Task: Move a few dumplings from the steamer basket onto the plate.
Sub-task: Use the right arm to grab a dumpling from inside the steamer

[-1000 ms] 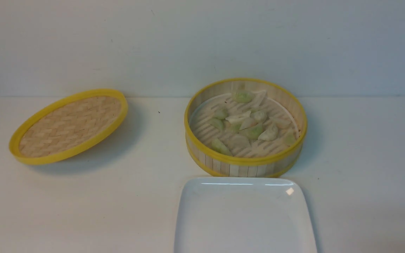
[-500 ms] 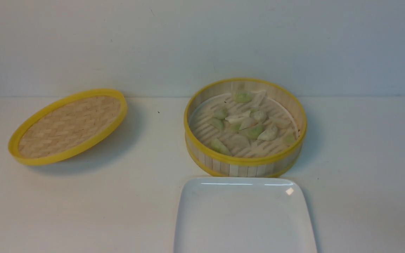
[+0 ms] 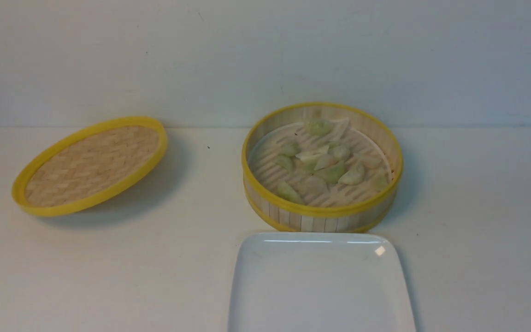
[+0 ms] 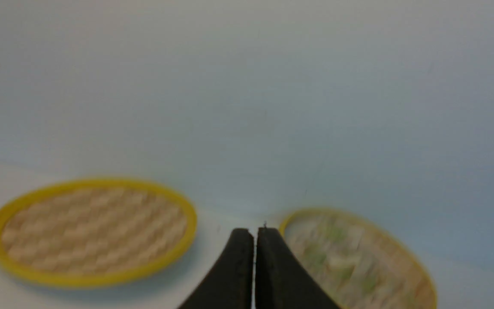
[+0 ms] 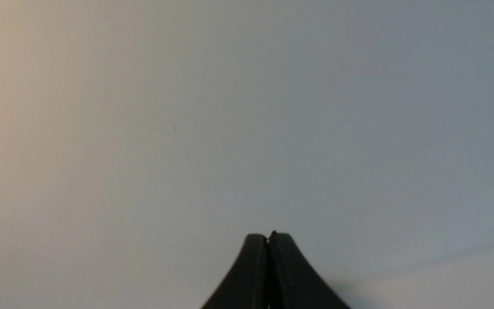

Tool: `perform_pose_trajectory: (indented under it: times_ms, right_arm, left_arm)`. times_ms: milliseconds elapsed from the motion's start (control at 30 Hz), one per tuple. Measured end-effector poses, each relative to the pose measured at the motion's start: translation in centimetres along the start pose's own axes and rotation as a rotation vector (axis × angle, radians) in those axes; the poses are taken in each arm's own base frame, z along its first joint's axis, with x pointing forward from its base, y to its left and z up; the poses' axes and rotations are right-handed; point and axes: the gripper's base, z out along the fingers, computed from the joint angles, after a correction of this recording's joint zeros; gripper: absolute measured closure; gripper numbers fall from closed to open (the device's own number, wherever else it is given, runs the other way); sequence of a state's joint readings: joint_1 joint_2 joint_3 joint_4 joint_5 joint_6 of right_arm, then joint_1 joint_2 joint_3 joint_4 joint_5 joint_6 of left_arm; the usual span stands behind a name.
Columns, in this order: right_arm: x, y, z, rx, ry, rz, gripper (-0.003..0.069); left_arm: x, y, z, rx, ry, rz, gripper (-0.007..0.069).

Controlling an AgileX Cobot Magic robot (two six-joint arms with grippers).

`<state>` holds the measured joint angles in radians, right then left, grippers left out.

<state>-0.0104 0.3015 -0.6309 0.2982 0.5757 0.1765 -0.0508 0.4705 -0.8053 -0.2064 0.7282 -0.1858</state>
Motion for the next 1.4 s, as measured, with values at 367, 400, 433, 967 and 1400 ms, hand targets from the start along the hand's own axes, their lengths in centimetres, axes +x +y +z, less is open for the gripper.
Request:
perform_pose_trajectory:
  times_ms: [367, 400, 433, 967, 1400]
  right_arm:
    - [-4.1, 2.0, 10.9, -0.02, 0.719, -0.266, 0.0671]
    - [-4.2, 2.0, 12.1, -0.033, 0.742, -0.274, 0.0671]
    - [-4.8, 2.3, 13.8, -0.066, 0.759, -0.284, 0.0671]
    - [-0.3, 5.5, 29.2, -0.176, 0.969, -0.463, 0.0668]
    - [8.8, 2.5, 40.7, -0.124, 1.023, -0.474, 0.0467]
  left_arm:
    - [0.6, -0.1, 9.8, 0.04, 0.765, 0.116, 0.0631]
    - [0.7, -0.1, 10.1, 0.045, 0.776, 0.119, 0.0631]
    - [1.0, 0.0, 10.9, 0.057, 0.804, 0.123, 0.0631]
    - [5.7, -5.5, 14.5, 0.25, 1.022, 0.275, 0.0631]
    - [7.1, -6.6, 16.3, 0.272, 1.036, 0.289, 0.0631]
